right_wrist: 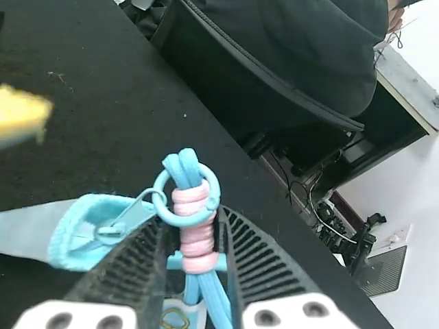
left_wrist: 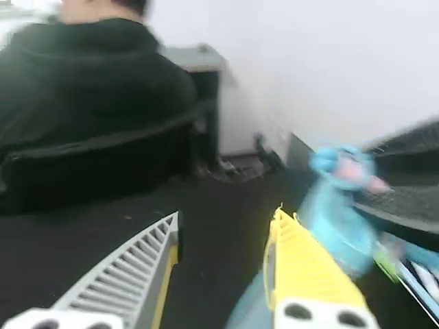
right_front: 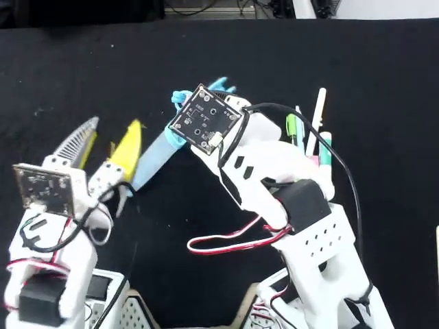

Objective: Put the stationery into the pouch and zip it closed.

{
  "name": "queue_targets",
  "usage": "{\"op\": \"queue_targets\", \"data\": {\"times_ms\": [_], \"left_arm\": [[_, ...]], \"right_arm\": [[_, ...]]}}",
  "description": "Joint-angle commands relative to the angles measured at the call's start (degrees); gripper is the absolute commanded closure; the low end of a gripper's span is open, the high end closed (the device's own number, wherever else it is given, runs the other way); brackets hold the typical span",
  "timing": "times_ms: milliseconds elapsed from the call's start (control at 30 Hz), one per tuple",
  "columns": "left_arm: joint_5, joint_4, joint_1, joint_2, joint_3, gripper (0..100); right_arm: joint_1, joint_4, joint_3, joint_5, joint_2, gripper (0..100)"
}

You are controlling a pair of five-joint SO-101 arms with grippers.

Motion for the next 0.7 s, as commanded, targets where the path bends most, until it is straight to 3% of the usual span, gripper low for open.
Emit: {"op": "queue_targets", "data": {"times_ms": [0,167,367,667], "left_arm": [[-2.3,13.5,7.8,10.9,-16.0,79],[-1.0,24.3,11.5,21.5,-30.4,79],[9.8,20.2,10.2,23.0,-34.2,79],[10.4,15.2,10.2,23.5,-26.9,79]], "right_arm": [[1.1,-0.1,-4.1,0.4,0.0,98.8],[1.1,0.2,-4.1,0.4,0.0,98.8],[1.1,0.2,-4.1,0.4,0.0,98.8],[1.1,0.2,-4.0,0.4,0.0,98.8]]}}
